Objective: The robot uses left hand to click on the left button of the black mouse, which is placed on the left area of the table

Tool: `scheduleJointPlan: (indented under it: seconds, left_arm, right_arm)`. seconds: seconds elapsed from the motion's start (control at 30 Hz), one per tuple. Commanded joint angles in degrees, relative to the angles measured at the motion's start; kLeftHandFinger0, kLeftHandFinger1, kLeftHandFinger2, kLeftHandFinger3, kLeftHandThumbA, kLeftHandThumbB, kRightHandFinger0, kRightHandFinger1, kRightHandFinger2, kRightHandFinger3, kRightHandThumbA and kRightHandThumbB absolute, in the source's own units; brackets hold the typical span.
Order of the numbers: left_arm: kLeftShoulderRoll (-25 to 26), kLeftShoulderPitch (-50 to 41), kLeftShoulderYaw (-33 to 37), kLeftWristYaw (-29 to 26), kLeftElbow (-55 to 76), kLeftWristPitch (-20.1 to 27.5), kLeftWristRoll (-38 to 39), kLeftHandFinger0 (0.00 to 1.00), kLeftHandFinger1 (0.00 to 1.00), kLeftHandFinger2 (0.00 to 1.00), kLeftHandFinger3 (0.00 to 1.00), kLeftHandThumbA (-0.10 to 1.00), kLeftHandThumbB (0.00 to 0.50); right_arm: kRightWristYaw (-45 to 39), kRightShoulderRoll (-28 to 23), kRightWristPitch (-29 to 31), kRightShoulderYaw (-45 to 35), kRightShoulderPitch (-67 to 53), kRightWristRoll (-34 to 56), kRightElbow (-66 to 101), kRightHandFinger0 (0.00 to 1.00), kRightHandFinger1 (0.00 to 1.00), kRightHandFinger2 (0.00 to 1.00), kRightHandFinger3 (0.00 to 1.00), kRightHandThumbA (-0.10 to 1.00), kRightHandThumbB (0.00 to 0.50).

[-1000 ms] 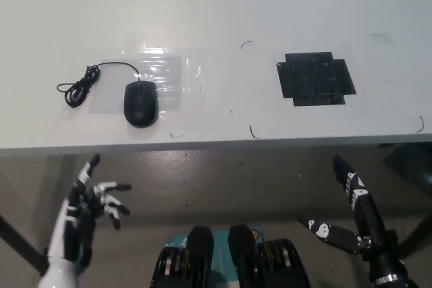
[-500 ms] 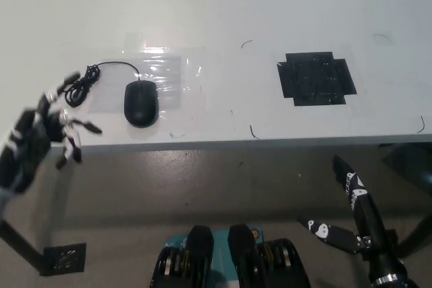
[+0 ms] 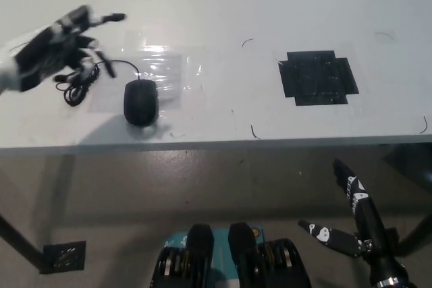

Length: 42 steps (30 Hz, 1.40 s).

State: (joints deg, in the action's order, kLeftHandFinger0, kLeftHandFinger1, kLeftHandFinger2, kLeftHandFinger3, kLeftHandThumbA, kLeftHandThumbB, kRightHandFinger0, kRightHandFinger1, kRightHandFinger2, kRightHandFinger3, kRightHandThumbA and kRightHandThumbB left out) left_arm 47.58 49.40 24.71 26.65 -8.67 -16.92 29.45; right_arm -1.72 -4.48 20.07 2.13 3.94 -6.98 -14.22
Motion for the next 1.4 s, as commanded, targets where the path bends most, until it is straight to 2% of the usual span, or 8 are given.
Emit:
scheduleJointPlan:
  seconds: [0.0, 0.1, 0.3, 0.53, 0.7, 0.87, 1.1, 1.37]
  left_arm:
    - [5.77, 26.83, 17.64, 27.95, -18.14, -10.01, -5.28, 0.00, 0.04, 0.33, 1.00, 1.00, 0.333]
    - [3.34, 28.64, 17.74, 25.53, -22.25, -10.01, -6.80, 0.00, 0.00, 0.09, 1.00, 1.00, 0.283]
    - [0.76, 30.69, 20.86, 23.02, -27.31, -10.01, -10.46, 0.07, 0.26, 0.66, 1.00, 1.00, 0.371]
    - [-2.99, 30.71, 22.87, 24.98, -32.43, -9.76, -17.64, 0.30, 0.52, 0.81, 1.00, 0.93, 0.419]
    - [-4.18, 30.24, 22.08, 24.98, -33.57, -9.97, -21.92, 0.12, 0.30, 0.64, 1.00, 0.97, 0.421]
    - [-6.08, 29.28, 20.70, 23.50, -36.15, -9.78, -26.11, 0.00, 0.06, 0.46, 1.00, 1.00, 0.300]
    - [-9.15, 28.45, 20.32, 25.85, -39.32, -8.40, -30.10, 0.00, 0.06, 0.44, 1.00, 1.00, 0.267]
    - [-14.57, 30.14, 21.60, 30.45, -50.06, -4.70, -34.84, 0.00, 0.00, 0.39, 0.92, 1.00, 0.374]
  right_arm:
    - [0.73, -1.14, 2.28, -0.49, -1.03, -0.46, 2.88, 1.00, 1.00, 1.00, 1.00, 1.00, 0.125]
    - [0.58, -1.36, 2.42, -0.53, -0.81, -0.36, 2.80, 1.00, 1.00, 1.00, 1.00, 1.00, 0.117]
    - [0.14, -1.68, 2.29, -0.32, -0.87, -0.28, 2.99, 1.00, 1.00, 1.00, 1.00, 1.00, 0.095]
    - [-0.11, -2.05, 1.21, -0.11, -0.74, -0.19, 3.65, 1.00, 1.00, 1.00, 1.00, 1.00, 0.094]
    - [-0.29, -2.38, 0.95, 0.11, -0.63, -0.23, 3.68, 1.00, 1.00, 1.00, 1.00, 1.00, 0.103]
    - [-0.22, -2.17, 0.75, 0.17, -0.48, -0.07, 3.37, 1.00, 1.00, 1.00, 1.00, 0.99, 0.122]
    - [-0.32, -2.29, 0.77, 0.34, -0.60, -0.27, 3.37, 1.00, 1.00, 1.00, 1.00, 0.99, 0.108]
    - [-0.55, -2.27, 0.53, 0.43, -0.39, 0.12, 3.39, 1.00, 1.00, 1.00, 1.00, 0.99, 0.121]
